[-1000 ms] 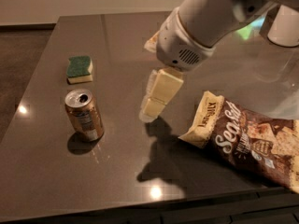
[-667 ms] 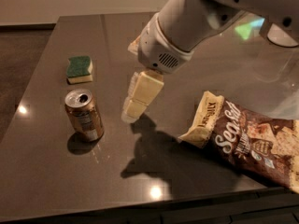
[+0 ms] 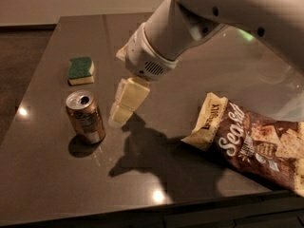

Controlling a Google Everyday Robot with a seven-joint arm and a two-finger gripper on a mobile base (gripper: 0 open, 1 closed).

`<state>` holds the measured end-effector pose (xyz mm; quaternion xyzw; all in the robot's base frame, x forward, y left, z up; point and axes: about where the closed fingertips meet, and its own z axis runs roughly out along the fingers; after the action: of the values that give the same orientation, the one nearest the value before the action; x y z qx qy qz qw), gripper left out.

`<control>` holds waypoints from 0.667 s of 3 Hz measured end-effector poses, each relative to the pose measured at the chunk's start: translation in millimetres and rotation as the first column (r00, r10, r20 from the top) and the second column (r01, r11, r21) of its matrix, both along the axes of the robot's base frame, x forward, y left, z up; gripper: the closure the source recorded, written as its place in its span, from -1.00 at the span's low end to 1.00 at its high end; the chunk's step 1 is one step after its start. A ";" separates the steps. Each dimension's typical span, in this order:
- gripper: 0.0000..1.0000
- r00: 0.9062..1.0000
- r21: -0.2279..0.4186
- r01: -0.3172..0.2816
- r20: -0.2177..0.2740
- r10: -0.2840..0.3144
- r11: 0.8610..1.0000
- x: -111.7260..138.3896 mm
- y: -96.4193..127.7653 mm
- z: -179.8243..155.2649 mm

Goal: Move orange can near brown chip bag

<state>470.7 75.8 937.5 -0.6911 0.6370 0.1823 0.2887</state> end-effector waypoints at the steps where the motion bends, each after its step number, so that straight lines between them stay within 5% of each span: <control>1: -1.00 1.000 0.028 -0.024 -0.007 0.025 0.999 -5.2 13.9 -2.4; 2: -1.00 0.999 0.041 -0.050 -0.017 0.050 0.998 -10.7 29.1 -7.3</control>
Offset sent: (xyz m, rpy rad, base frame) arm -0.0136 0.0454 -0.0179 0.0581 0.0413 0.0772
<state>460.0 104.9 930.2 -0.6992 0.6182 0.2086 0.2923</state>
